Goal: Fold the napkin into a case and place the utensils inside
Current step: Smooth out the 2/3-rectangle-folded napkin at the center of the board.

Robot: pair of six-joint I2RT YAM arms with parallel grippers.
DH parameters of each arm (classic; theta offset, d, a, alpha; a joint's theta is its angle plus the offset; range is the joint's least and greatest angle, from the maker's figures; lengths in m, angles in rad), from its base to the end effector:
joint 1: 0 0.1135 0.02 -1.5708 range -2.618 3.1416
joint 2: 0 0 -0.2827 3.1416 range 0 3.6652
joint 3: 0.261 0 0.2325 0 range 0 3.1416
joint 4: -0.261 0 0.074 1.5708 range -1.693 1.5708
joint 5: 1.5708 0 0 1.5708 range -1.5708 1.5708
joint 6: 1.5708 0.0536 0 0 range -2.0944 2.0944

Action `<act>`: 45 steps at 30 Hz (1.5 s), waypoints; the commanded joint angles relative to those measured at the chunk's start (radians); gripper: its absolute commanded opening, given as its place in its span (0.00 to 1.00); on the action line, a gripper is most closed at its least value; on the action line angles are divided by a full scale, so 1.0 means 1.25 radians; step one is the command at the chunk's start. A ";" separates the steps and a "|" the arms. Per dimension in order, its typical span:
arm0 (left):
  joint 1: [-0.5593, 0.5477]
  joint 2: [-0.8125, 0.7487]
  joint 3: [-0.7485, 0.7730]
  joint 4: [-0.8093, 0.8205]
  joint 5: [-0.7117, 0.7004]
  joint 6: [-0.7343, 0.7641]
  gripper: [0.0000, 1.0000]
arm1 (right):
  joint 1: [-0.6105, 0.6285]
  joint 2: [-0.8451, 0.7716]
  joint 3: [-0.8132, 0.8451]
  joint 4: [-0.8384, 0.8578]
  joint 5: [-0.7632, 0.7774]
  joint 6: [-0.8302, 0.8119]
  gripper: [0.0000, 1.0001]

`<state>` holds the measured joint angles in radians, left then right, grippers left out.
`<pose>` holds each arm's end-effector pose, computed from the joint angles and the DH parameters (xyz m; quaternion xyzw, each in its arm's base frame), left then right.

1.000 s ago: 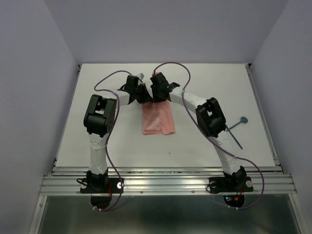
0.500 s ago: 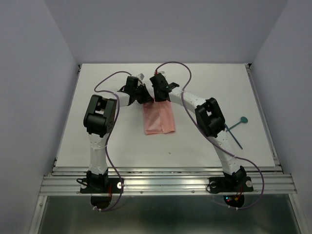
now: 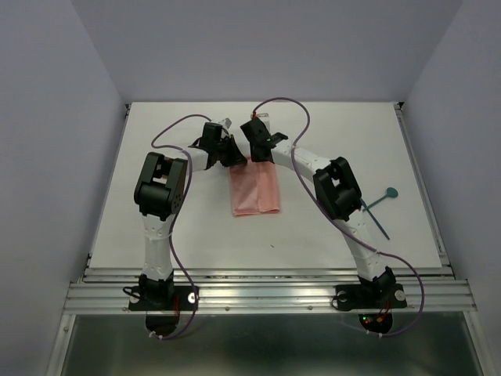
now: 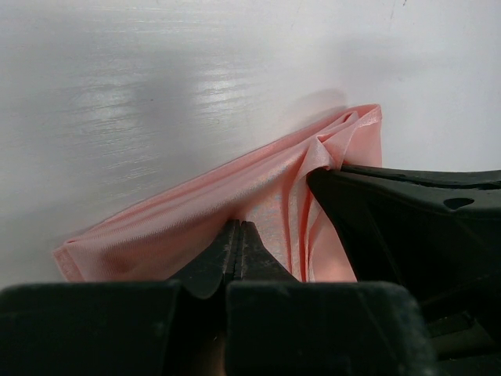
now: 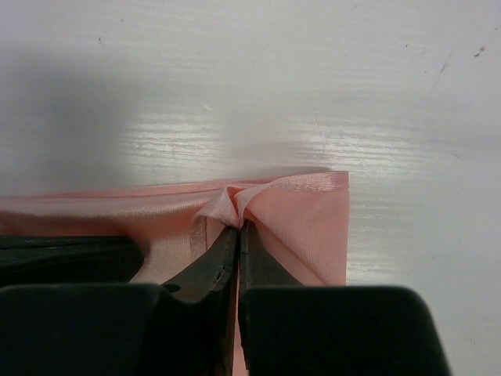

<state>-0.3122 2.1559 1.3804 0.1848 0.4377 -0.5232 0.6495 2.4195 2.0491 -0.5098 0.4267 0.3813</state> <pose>0.4501 -0.1692 0.1665 0.0109 0.8672 -0.3615 0.3422 0.4446 0.3098 0.1803 -0.0519 0.9210 -0.0103 0.3860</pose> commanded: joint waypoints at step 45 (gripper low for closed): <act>-0.013 -0.262 -0.202 -0.080 -0.013 -0.004 0.02 | -0.015 -0.071 -0.151 0.106 -0.248 -0.044 0.01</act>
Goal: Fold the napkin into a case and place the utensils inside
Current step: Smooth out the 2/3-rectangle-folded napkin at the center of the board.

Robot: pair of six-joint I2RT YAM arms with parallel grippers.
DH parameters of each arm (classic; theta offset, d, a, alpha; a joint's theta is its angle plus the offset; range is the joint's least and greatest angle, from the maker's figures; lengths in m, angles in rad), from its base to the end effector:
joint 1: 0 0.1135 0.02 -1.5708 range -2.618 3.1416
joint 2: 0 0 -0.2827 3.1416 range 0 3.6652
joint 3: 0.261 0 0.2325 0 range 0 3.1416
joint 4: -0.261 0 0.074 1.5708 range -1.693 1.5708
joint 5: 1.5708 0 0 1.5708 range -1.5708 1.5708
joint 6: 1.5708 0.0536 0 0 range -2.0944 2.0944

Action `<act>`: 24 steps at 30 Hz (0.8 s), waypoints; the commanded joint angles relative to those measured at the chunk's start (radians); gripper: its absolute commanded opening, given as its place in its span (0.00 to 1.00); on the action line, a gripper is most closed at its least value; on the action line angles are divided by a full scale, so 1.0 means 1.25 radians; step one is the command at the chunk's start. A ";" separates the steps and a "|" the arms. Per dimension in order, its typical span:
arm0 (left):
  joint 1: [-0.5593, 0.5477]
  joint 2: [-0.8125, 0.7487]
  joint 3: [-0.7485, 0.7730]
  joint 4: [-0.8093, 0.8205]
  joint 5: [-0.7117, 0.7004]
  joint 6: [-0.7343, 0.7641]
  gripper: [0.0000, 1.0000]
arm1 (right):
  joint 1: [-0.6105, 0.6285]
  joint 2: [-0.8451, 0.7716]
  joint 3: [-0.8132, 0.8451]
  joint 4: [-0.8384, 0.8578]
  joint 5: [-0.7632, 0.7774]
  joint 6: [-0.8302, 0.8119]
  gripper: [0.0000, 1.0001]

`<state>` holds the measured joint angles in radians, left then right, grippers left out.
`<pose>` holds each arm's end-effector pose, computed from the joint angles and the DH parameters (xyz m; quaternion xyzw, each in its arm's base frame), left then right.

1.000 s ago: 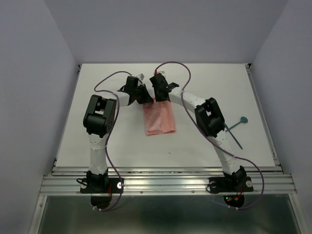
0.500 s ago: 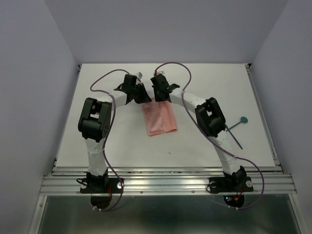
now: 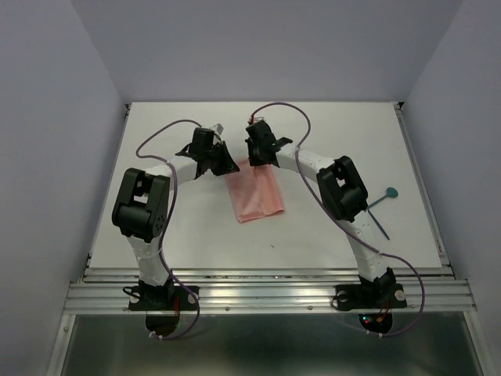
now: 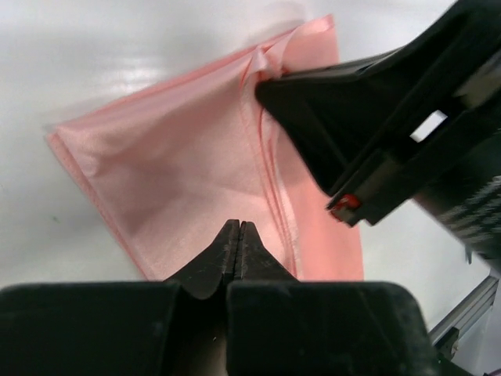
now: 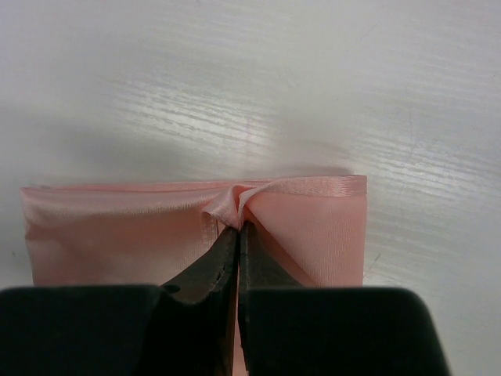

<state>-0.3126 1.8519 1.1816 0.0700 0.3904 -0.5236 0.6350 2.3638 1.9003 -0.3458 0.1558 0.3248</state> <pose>0.3874 -0.1466 0.2228 -0.0014 0.8725 -0.3426 0.3485 0.4371 0.3117 0.1732 -0.1144 0.9189 0.1070 0.3620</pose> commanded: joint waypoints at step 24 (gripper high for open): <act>-0.031 0.083 -0.065 -0.092 -0.035 0.024 0.00 | -0.004 -0.097 -0.104 -0.011 -0.011 -0.086 0.01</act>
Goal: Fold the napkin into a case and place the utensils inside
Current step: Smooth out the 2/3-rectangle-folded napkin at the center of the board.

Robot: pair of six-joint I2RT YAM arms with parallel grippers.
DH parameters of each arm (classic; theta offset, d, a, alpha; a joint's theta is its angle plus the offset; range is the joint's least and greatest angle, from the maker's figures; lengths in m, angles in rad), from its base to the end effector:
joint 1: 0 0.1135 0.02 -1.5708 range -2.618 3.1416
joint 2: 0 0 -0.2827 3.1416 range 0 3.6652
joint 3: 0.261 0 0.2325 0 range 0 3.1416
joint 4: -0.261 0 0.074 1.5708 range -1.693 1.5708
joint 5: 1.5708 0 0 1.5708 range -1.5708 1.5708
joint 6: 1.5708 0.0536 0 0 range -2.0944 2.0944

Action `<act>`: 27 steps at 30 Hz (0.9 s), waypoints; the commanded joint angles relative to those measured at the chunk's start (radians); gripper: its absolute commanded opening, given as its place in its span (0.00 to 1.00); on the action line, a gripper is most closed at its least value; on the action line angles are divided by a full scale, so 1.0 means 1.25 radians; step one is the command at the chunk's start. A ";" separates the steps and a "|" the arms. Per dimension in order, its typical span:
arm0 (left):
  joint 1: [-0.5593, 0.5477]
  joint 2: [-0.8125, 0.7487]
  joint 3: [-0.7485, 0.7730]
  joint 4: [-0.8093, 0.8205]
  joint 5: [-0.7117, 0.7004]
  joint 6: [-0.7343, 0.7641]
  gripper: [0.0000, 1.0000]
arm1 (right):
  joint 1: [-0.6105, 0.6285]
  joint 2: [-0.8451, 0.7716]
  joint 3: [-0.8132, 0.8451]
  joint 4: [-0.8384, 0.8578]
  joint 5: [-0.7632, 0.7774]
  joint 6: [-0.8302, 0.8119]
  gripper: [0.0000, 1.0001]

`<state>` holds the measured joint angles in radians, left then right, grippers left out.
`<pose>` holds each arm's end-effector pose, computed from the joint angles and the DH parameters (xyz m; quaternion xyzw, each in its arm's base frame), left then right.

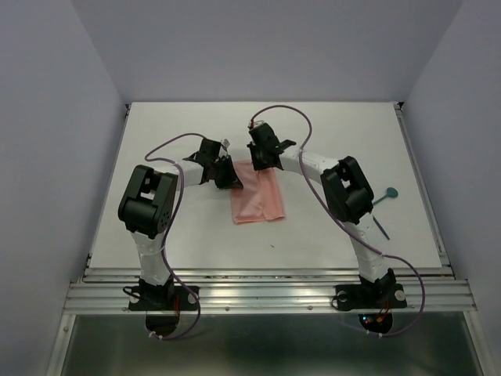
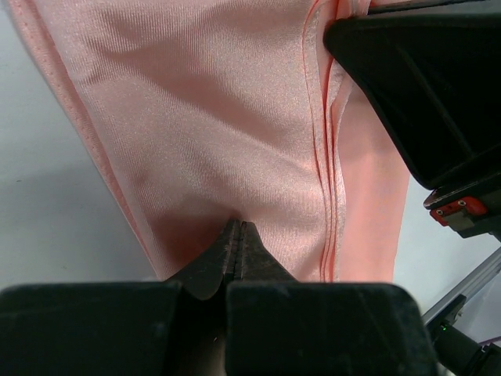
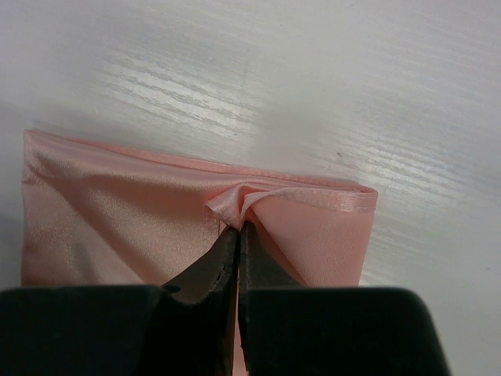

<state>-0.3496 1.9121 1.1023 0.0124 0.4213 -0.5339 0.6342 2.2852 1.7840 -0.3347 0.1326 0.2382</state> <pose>0.3672 -0.1572 0.1707 -0.0048 0.9091 -0.3327 0.2506 0.4201 0.3002 0.1774 -0.1598 0.9177 0.0954 0.3510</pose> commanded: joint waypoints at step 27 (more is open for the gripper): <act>-0.122 -0.072 -0.013 0.078 0.029 -0.018 0.00 | -0.003 0.003 0.014 -0.041 0.050 0.152 0.01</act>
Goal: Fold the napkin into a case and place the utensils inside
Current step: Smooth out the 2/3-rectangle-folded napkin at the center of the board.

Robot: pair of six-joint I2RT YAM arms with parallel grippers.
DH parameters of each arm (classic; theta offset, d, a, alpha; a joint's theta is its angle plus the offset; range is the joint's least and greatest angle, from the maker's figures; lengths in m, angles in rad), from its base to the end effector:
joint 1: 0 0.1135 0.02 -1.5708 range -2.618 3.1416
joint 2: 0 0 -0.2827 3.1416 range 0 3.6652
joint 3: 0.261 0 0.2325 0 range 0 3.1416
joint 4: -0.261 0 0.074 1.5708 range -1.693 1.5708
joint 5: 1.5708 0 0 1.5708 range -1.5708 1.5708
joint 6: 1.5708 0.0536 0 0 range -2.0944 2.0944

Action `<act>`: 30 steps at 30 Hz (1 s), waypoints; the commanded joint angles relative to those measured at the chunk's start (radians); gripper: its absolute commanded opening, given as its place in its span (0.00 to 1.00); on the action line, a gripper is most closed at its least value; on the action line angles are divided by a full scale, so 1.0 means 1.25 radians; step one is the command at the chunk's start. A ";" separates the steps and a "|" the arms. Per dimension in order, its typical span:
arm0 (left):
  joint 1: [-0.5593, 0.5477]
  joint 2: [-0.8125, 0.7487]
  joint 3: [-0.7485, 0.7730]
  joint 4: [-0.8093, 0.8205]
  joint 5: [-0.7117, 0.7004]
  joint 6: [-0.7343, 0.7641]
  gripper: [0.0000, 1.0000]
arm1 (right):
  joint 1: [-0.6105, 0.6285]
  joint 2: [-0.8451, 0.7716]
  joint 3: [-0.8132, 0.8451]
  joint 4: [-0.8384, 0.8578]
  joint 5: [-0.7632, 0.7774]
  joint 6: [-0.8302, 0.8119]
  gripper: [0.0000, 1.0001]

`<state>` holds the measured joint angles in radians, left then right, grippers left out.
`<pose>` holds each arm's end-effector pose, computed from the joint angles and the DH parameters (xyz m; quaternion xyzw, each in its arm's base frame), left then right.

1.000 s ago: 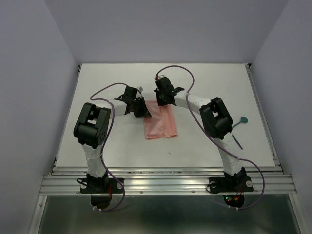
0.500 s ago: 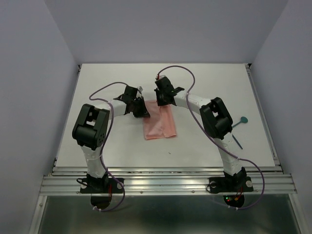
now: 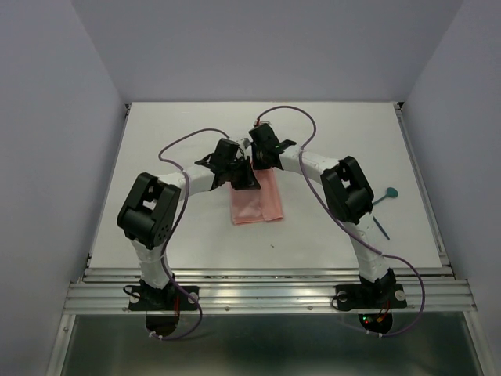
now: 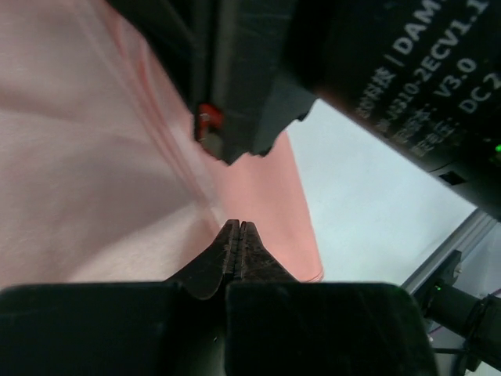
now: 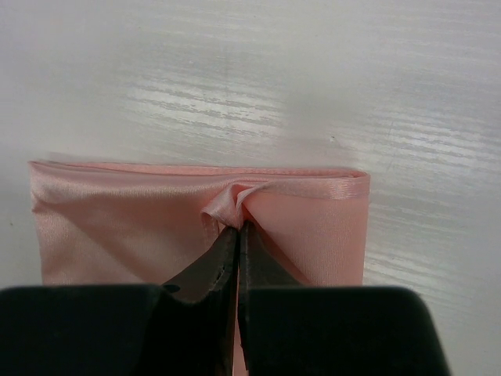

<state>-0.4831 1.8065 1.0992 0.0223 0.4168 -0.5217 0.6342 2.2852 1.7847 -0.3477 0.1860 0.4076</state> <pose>0.3362 -0.2009 0.2102 0.0716 0.8855 -0.3657 0.2775 0.4206 0.2971 0.1769 -0.0727 0.9291 0.0998 0.3485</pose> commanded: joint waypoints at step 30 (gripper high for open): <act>-0.025 0.095 -0.098 0.231 0.024 -0.091 0.00 | -0.003 -0.205 -0.069 -0.072 -0.035 0.051 0.57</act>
<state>-0.5087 1.9396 1.0054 0.3351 0.4507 -0.6518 0.6228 2.1433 1.7405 -0.4347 0.1417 0.4683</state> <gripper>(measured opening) 0.019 0.559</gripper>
